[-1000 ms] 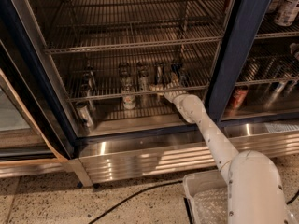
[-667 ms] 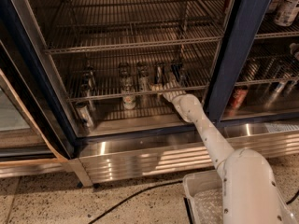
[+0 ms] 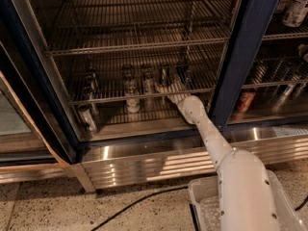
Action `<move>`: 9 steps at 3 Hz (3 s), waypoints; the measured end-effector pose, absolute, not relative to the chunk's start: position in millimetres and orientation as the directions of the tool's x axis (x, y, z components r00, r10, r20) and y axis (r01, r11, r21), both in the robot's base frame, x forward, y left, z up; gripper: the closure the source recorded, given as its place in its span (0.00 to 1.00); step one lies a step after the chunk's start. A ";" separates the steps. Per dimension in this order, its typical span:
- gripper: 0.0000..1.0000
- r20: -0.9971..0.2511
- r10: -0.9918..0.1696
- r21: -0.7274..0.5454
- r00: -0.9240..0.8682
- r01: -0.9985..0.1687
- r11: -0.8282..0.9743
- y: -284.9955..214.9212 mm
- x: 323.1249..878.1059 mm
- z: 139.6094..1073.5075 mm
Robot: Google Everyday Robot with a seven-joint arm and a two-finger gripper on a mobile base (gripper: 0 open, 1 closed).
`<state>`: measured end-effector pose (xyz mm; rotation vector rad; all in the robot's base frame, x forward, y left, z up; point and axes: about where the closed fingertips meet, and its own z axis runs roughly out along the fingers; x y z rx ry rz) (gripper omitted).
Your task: Pick redbull can from bottom shelf of fridge
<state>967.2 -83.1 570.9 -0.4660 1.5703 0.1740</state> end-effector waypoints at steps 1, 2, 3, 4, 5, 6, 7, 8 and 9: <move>0.33 -0.982 -0.191 -0.178 0.002 -0.371 0.911 -88.3 975.1 566.1; 0.39 -0.980 -0.199 -0.193 0.024 -0.372 0.908 -80.4 1001.4 559.6; 0.39 -0.979 -0.200 -0.195 0.024 -0.369 0.909 -79.5 1006.5 559.1; 0.39 -0.979 -0.201 -0.196 0.024 -0.363 0.911 -78.1 1013.9 559.4; 0.40 -0.979 -0.201 -0.197 0.026 -0.357 0.913 -77.1 1020.7 560.7; 0.40 -0.979 -0.204 -0.198 0.022 -0.350 0.915 -77.5 1026.7 558.7; 0.40 -0.979 -0.204 -0.195 0.009 -0.338 0.921 -82.6 1031.0 553.3; 0.41 -0.981 -0.191 -0.168 -0.036 -0.339 0.926 -79.8 1041.6 539.8; 0.43 -0.981 -0.187 -0.163 -0.040 -0.340 0.926 -78.2 1042.8 539.4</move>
Offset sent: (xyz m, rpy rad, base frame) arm 0.0205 -0.0177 -0.0102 -0.0177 -0.0022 -0.0641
